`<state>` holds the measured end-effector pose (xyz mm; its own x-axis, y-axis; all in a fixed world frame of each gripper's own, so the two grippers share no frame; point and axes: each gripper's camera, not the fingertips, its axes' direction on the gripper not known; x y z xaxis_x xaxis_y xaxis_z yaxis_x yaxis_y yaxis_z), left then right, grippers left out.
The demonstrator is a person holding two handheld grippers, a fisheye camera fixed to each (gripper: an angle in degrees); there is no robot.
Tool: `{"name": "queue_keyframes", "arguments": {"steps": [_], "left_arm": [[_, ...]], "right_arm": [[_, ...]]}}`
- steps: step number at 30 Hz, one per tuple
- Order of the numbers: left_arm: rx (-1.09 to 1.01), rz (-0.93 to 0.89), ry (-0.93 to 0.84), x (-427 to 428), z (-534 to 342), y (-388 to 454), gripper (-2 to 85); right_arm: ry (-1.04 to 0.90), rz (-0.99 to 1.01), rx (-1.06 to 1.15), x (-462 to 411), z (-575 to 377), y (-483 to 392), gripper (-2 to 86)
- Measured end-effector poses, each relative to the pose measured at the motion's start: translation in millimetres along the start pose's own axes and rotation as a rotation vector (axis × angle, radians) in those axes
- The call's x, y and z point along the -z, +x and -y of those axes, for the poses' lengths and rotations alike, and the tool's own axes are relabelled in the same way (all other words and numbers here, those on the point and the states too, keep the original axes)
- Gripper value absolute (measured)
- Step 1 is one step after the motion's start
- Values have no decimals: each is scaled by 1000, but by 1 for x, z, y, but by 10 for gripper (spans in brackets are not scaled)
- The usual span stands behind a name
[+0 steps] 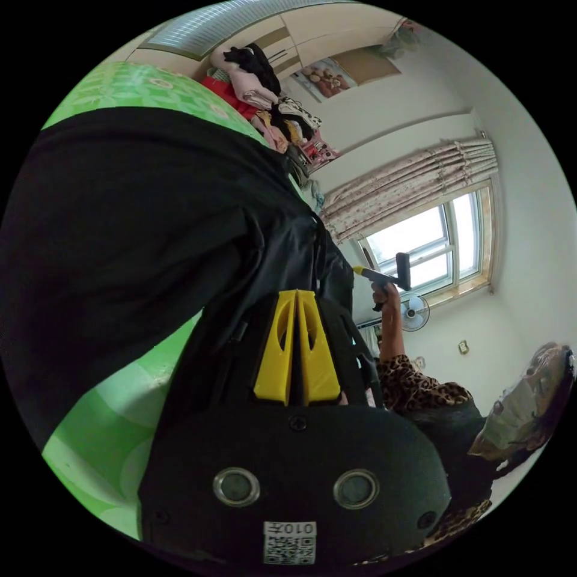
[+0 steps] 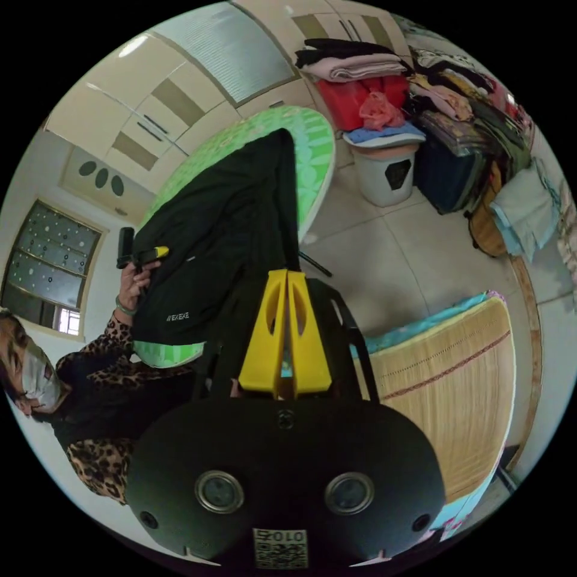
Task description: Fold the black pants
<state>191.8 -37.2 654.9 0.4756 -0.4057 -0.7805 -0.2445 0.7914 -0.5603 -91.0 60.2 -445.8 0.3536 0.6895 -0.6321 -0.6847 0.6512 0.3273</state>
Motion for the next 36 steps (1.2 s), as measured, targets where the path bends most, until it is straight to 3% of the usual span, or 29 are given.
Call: {"name": "queue_keyframes", "arguments": {"steps": [2,6,11,14,19,22,25,26,29,31,34,36], "left_arm": [[-14,1,-33,3,-2,0,-1],[-14,-6,-65,15,-10,-2,-1],[-65,-109,-76,51,-51,22,-1],[-102,-63,-4,104,-113,38,-1],[-3,176,88,181,-235,44,-1],[89,289,218,221,-311,51,-1],[310,329,488,273,-402,33,-1],[417,292,616,291,-445,17,0],[499,-95,959,306,-544,-31,0],[560,-149,1103,302,-589,-48,1],[643,-229,1270,286,-642,-71,3],[652,-323,1371,279,-665,-79,3]], "right_arm": [[-37,-77,-70,-1,-11,14,18],[-77,-16,-35,-8,-19,19,30],[63,130,-126,8,-48,49,95],[156,410,-105,6,-77,72,127],[209,471,-67,-3,-99,59,136],[184,497,-179,-25,-112,65,148],[188,663,-265,-58,-127,86,162],[210,760,-277,-71,-131,92,165],[283,947,-256,-92,-133,90,166],[322,993,-232,-95,-129,82,162],[352,995,-238,-96,-123,71,143],[394,855,-383,-88,-128,70,135]]}}
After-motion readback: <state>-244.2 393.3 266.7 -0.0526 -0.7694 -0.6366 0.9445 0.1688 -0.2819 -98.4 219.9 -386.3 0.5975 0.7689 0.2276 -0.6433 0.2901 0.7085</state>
